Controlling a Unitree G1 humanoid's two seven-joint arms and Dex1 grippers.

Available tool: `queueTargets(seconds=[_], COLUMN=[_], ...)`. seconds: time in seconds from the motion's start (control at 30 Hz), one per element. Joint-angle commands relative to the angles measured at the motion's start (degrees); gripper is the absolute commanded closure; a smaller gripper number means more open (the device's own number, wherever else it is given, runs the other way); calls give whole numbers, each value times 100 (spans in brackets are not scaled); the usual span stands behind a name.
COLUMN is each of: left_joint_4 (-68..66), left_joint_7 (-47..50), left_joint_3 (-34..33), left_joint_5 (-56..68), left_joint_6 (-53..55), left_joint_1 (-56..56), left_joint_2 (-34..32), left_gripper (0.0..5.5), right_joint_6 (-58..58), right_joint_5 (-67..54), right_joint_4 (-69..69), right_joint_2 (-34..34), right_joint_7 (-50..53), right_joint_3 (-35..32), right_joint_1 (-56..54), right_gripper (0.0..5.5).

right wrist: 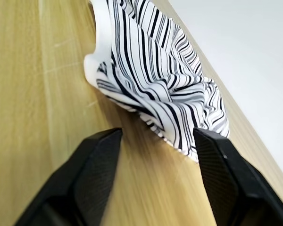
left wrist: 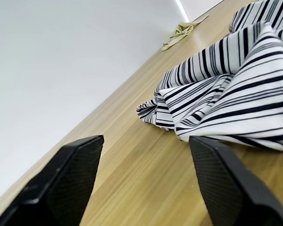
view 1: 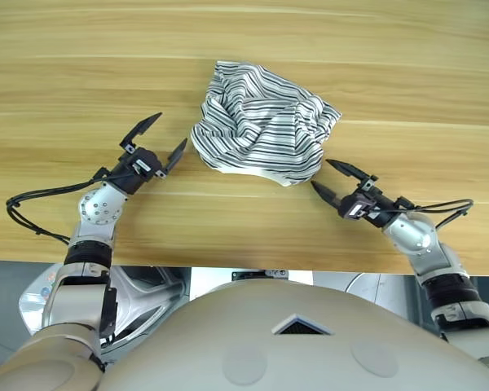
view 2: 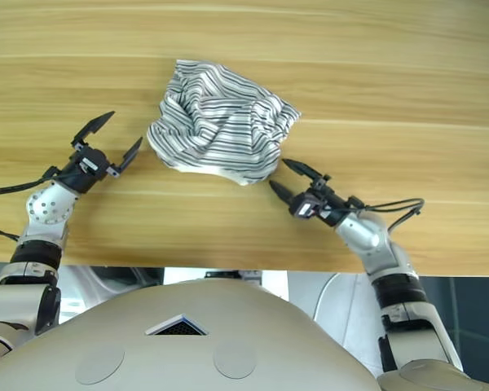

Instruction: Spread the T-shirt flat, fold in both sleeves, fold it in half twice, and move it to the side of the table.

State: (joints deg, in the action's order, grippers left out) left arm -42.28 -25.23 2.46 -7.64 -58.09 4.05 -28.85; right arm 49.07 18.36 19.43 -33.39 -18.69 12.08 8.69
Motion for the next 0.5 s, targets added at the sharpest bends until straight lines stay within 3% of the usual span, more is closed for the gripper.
queueTargets(seconds=[0.03, 0.37, 0.5], left_joint_4=[28, 8, 26], left_joint_7=[83, 183, 223], left_joint_3=[114, 164, 192], left_joint_5=[-123, -115, -161], left_joint_6=[1, 36, 59], left_joint_1=[-111, -133, -138], left_joint_2=[-34, -12, -31], left_gripper=[212, 212, 212], right_joint_6=[58, 69, 49], right_joint_5=[108, 128, 125], right_joint_4=[147, 63, 128], right_joint_2=[85, 41, 47], right_joint_7=[41, -9, 85], right_joint_3=[91, 174, 114], right_joint_1=[-249, -229, -214], right_gripper=[271, 271, 333])
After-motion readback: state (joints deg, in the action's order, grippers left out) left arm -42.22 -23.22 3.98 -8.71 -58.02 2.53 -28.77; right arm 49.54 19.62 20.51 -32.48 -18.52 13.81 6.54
